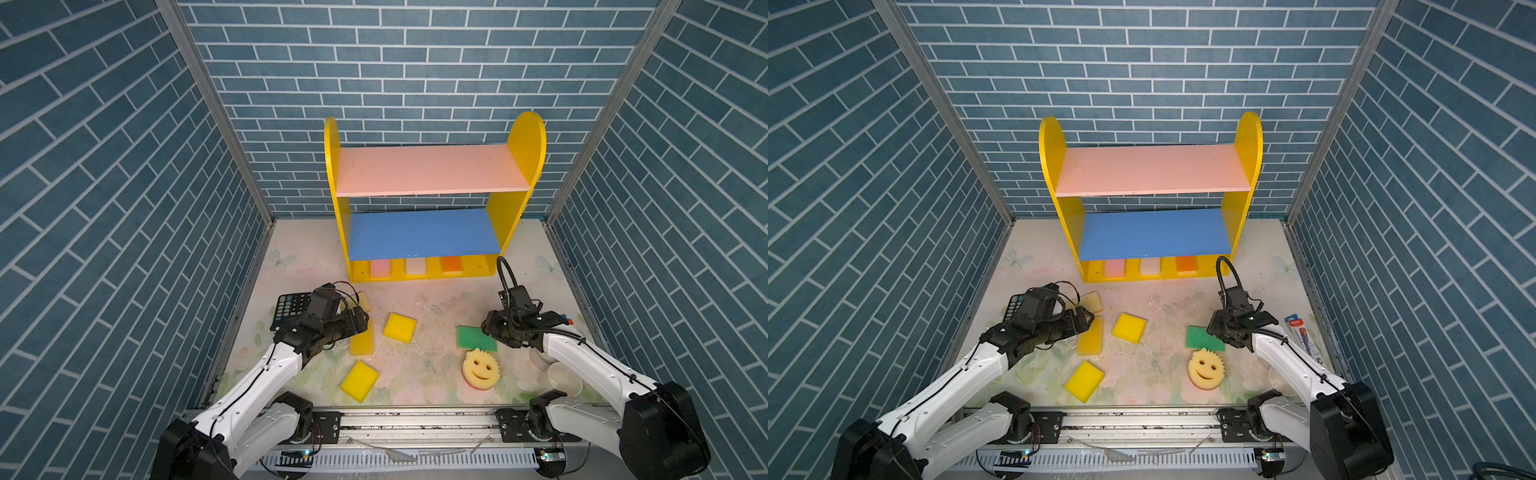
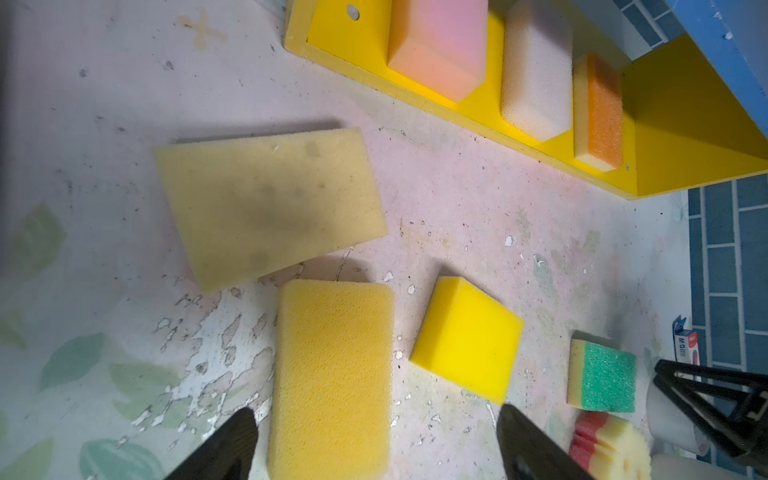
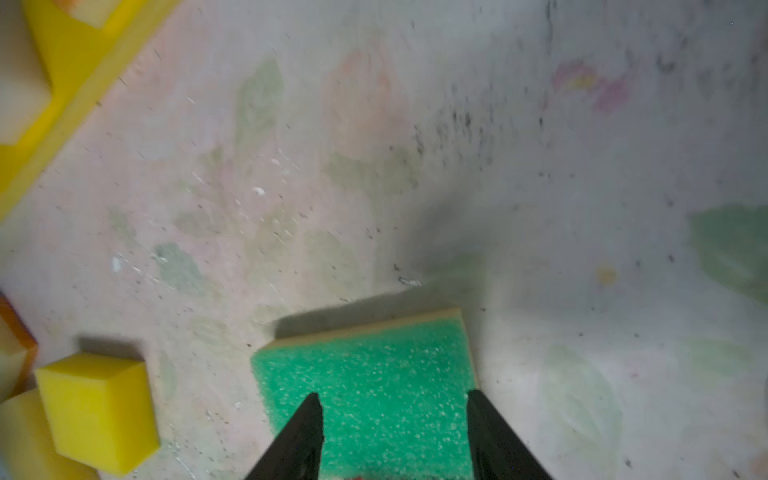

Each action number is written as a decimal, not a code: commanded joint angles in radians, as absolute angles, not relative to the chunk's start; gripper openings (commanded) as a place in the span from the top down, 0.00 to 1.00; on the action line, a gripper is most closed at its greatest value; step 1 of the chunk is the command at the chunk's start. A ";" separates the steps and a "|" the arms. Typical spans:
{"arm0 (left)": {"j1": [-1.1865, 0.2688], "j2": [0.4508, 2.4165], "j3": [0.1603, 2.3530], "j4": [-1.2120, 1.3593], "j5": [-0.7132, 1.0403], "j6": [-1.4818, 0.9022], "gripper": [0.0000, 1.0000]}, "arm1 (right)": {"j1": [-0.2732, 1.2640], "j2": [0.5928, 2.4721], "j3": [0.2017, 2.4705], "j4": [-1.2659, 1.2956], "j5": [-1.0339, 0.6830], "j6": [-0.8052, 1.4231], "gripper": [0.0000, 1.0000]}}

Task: Place and organize the cleaning sponges onto the shelf
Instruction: 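Lower the right gripper onto the green-and-yellow sponge and grasp it, then lift the green sponge with the right gripper while the left gripper rises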

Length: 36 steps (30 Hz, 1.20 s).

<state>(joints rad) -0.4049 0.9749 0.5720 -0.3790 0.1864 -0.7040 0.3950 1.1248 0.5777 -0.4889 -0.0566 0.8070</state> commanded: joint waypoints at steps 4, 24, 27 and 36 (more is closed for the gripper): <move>-0.402 0.984 0.565 -0.339 0.209 -0.729 0.10 | 0.372 1.158 0.497 -0.335 -0.148 0.841 0.46; -0.405 1.061 0.590 -0.296 0.193 -0.727 0.10 | 0.399 1.447 0.497 0.219 -0.229 0.960 1.00; -0.407 1.077 0.599 -0.289 0.198 -0.715 0.10 | 0.434 1.422 0.508 0.222 -0.212 0.917 1.00; -0.408 1.057 0.668 -0.297 0.270 -0.650 0.10 | 0.459 1.307 0.770 -0.038 -0.394 0.592 1.00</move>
